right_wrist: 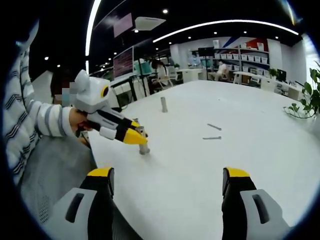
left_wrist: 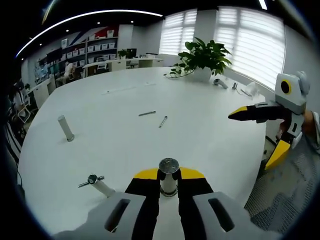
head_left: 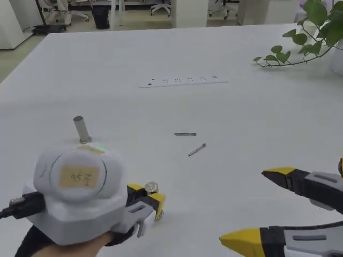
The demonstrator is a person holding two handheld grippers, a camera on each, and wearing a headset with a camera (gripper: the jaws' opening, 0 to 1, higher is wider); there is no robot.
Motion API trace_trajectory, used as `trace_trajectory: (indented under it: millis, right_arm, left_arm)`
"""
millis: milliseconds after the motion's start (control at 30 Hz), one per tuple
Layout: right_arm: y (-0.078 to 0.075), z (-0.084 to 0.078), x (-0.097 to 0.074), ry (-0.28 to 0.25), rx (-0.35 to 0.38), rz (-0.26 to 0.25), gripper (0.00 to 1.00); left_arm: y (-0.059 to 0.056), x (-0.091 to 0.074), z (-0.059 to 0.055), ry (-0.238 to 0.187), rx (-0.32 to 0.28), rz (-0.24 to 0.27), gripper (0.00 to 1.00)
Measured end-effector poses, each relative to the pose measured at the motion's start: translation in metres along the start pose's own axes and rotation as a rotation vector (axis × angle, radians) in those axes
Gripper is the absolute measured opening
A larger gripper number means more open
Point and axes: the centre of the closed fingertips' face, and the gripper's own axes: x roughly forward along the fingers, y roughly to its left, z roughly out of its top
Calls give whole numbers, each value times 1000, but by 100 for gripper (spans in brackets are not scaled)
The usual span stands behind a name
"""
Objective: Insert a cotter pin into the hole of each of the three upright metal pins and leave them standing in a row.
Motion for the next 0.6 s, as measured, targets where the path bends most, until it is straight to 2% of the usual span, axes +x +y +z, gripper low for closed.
trace_trajectory:
  millis: [167,267,467,600]
  right_arm:
    - [0,-1,2,12,1,17,91]
    - [1,-1,3,14,-2,25,91]
    - [3,-1,3,19,1,30,91]
    - [4,-3,3,26,-3,31,91]
  left_arm:
    - [0,3,-3,7,-1,0,11]
    - [-1,5,-4,9,39,-2,11]
    - [0,7,-10,15,68,0,11]
    - [2,5,-11,10,65,-4,11]
